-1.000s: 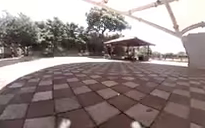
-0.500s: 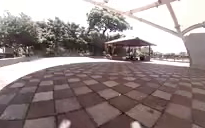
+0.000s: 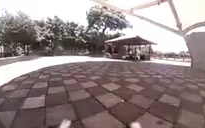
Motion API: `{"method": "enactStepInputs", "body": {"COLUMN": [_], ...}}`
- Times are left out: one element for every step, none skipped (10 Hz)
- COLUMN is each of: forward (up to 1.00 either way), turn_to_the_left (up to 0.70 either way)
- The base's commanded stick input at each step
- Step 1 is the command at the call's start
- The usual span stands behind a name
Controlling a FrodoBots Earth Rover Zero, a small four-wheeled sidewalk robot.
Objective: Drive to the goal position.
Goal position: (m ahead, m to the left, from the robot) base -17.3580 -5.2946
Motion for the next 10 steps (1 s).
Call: {"method": "enactStepInputs", "body": {"forward": [0.70, 0.70, 0.70, 0.70, 0.70, 0.70, 0.70, 0.70, 0.70, 0.70], "turn_to_the_left": [0.00, 0.00, 0.00, 0.00, -0.07, -0.27, -0.27, -0.27, -0.27, -0.27]}}
